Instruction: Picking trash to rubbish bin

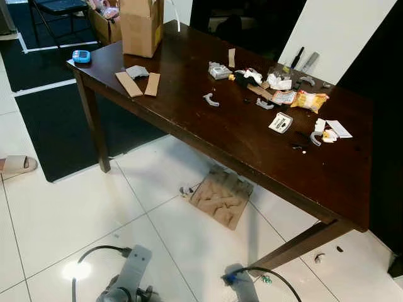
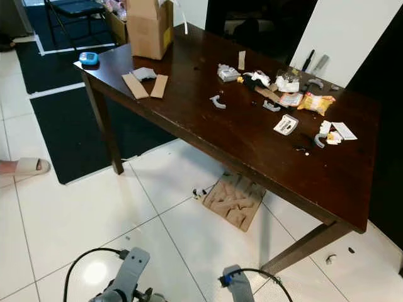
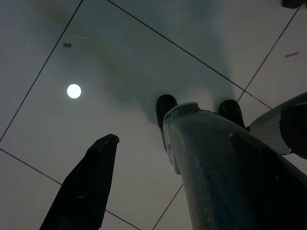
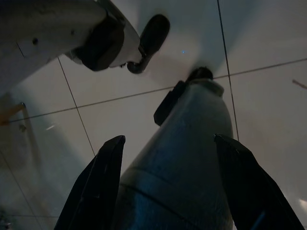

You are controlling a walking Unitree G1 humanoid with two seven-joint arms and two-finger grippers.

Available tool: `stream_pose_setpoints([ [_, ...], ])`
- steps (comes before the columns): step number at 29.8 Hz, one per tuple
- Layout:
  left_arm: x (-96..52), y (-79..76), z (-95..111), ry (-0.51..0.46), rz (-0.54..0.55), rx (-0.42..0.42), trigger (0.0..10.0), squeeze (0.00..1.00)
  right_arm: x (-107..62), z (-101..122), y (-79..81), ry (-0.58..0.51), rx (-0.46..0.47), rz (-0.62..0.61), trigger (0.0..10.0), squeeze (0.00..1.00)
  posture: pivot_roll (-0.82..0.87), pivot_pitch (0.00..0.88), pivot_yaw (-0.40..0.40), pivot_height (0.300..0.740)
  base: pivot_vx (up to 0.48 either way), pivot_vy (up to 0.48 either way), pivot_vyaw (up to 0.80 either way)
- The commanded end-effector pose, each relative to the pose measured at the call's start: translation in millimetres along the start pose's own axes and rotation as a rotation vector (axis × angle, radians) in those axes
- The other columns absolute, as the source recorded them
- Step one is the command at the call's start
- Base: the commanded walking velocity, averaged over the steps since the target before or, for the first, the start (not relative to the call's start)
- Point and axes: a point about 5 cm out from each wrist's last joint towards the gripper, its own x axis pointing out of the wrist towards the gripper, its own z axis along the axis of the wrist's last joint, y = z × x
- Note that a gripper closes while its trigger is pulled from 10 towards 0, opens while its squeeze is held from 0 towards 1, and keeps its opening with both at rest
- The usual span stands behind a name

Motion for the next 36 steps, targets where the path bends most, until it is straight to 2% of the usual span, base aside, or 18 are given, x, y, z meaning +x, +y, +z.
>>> stream_pose_setpoints([
  [1,-3.6,-13.6,-26,0.093,-0.042,-0.028,10.0,0.0,-2.7,-8,-4.8,0.02,0.005,-0.022,10.0,0.0,0.3,0.123,-0.144,0.74,0.0,0.0,0.0],
  [7,-3.7,-11.1,-25,0.091,-0.037,-0.025,10.0,0.0,-5.0,-11,-9.2,0.024,0.007,-0.037,10.0,0.0,0.29,0.122,-0.138,0.74,0.0,0.0,0.0],
  [10,-4.1,-3.9,-22,0.069,-0.002,-0.031,10.0,0.0,-7.5,-14,-13.2,0.024,0.01,-0.043,10.0,0.0,0.28,0.123,-0.152,0.74,0.0,0.0,0.0],
  [12,-8.9,17.5,-23,0.046,0.086,-0.096,10.0,0.0,-9.9,-11,-18.2,0.022,-0.017,-0.055,10.0,0.0,0.29,0.131,-0.204,0.74,0.0,0.0,0.0],
  [13,-8.9,17.5,-23,0.046,0.086,-0.096,10.0,0.0,-9.9,-11,-18.2,0.022,-0.017,-0.055,10.0,0.0,0.29,0.131,-0.204,0.74,0.0,0.0,0.0],
  [14,-11.4,25.3,-25,0.04,0.116,-0.128,10.0,0.0,-10.6,-9,-20.2,0.017,-0.03,-0.061,10.0,0.0,0.29,0.132,-0.235,0.74,0.0,0.0,0.0],
  [15,-15.9,34.2,-31,0.034,0.155,-0.187,10.0,0.0,-10.4,6,-22.8,-0.006,-0.058,-0.08,10.0,0.0,0.29,0.132,-0.258,0.74,0.0,0.0,0.0],
  [16,-15.9,34.2,-31,0.034,0.155,-0.187,10.0,0.0,-10.4,6,-22.8,-0.006,-0.058,-0.08,10.0,0.0,0.29,0.132,-0.258,0.74,0.0,0.0,0.0],
  [17,-17.5,34.2,-36,0.038,0.166,-0.216,10.0,0.0,-9.6,16,-22.4,-0.016,-0.078,-0.081,10.0,0.0,0.29,0.132,-0.273,0.74,0.0,0.0,0.0],
  [19,-17.5,34.2,-36,0.038,0.166,-0.216,10.0,0.0,-9.6,16,-22.4,-0.016,-0.078,-0.081,10.0,0.0,0.29,0.132,-0.273,0.74,0.0,0.0,0.0],
  [21,-18.7,32.6,-41,0.046,0.176,-0.247,10.0,0.0,-9.5,23,-22.7,-0.022,-0.098,-0.083,10.0,0.0,0.3,0.128,-0.286,0.74,0.0,0.0,0.0],
  [24,-20.4,9.0,-62,0.093,0.187,-0.418,10.0,0.0,-14.1,45,-30.9,-0.036,-0.156,-0.11,10.0,0.0,0.3,0.117,-0.303,0.74,0.0,0.0,0.0],
  [25,-20.4,9.0,-62,0.093,0.187,-0.418,10.0,0.0,-14.1,45,-30.9,-0.036,-0.156,-0.11,10.0,0.0,0.3,0.117,-0.303,0.74,0.0,0.0,0.0],
  [26,-20.7,0.8,-67,0.109,0.181,-0.449,10.0,0.0,-15.4,50,-32.5,-0.044,-0.162,-0.113,10.0,0.0,0.3,0.112,-0.302,0.74,0.0,0.0,0.0],
  [28,-22.0,-15.3,-78,0.158,0.161,-0.468,10.0,0.0,-16.2,57,-33.6,-0.068,-0.154,-0.127,10.0,0.0,0.28,0.095,-0.287,0.74,0.0,0.0,0.0],
  [31,-23.1,-17.4,-82,0.177,0.167,-0.481,10.0,0.0,-15.6,62,-32.1,-0.088,-0.139,-0.129,10.0,0.0,0.28,0.097,-0.29,0.74,0.0,0.0,0.0],
  [32,-23.0,-18.1,-82,0.18,0.158,-0.464,10.0,0.0,-14.5,68,-29.0,-0.104,-0.145,-0.122,10.0,0.0,0.28,0.121,-0.283,0.74,0.0,0.0,0.0],
  [36,-20.5,-19.9,-76,0.162,0.136,-0.441,10.0,0.0,-10.9,79,-21.0,-0.139,-0.15,-0.122,10.0,0.0,0.26,0.11,-0.255,0.74,0.0,0.0,0.0],
])
